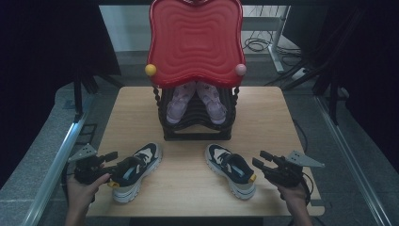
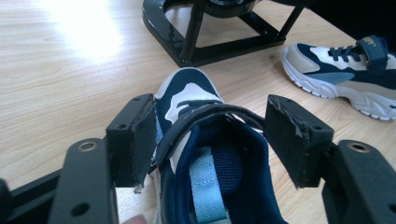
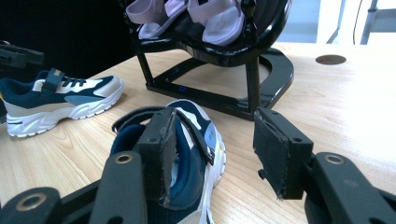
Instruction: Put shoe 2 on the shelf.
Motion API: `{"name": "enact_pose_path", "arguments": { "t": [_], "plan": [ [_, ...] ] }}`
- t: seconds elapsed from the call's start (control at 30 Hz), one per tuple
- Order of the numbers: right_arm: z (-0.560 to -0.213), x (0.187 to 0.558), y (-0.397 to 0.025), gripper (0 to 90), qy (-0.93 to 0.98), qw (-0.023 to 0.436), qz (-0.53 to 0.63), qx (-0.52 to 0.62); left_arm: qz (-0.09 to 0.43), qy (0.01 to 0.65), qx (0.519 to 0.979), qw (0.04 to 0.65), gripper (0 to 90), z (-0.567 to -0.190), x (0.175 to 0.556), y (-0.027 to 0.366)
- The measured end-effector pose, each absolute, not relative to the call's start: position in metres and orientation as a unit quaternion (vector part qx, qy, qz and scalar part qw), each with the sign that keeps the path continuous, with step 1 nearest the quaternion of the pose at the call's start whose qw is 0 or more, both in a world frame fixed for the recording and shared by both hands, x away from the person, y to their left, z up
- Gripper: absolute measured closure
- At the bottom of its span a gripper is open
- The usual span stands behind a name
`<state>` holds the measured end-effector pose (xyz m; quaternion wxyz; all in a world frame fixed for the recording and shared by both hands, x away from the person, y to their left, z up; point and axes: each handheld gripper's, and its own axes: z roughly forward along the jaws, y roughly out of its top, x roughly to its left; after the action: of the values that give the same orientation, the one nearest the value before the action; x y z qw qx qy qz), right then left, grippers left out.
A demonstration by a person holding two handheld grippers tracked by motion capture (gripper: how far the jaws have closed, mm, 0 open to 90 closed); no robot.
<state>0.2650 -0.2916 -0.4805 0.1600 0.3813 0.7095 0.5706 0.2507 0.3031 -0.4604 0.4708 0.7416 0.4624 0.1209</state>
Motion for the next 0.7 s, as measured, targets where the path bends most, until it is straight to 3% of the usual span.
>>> {"name": "enact_pose_path", "arguments": {
  "t": [0.7],
  "plan": [
    [-0.487,0.261,-0.299,48.3,0.707,0.166,0.554,0.407,0.098,0.454,0.768,0.442,44.6,-0.484,0.267,0.309]
  ]
}}
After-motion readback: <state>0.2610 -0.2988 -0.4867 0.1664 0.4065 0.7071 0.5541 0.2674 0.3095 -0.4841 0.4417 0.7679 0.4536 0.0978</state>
